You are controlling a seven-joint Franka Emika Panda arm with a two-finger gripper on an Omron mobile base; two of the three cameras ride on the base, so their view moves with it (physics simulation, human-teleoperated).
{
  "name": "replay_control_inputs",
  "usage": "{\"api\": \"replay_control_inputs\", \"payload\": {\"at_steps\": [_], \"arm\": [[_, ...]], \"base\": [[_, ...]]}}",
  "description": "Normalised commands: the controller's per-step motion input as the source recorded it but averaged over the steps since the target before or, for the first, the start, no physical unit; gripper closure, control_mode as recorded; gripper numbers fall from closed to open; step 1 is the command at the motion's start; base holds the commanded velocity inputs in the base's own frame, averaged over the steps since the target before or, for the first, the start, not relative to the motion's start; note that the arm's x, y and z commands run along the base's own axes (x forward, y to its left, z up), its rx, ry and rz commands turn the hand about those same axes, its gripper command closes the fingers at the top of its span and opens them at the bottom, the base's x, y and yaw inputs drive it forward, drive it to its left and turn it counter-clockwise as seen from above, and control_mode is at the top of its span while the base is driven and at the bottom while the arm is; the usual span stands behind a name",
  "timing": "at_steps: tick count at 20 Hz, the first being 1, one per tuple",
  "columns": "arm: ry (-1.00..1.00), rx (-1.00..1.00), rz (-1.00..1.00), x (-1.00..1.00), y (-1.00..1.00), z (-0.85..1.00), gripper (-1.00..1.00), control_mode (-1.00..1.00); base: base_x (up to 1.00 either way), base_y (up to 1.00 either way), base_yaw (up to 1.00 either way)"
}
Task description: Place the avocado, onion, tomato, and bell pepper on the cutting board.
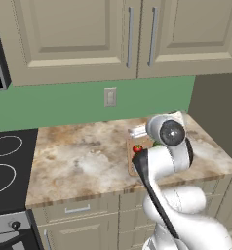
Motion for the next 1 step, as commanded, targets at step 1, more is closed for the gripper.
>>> {"api": "replay_control_inputs", "payload": {"at_steps": [1], "arm": [[-0.41, -0.27, 0.00, -0.80, 0.59, 0.47, -1.00, -1.00]], "base": [[0.00, 0.00, 0.00]]}}
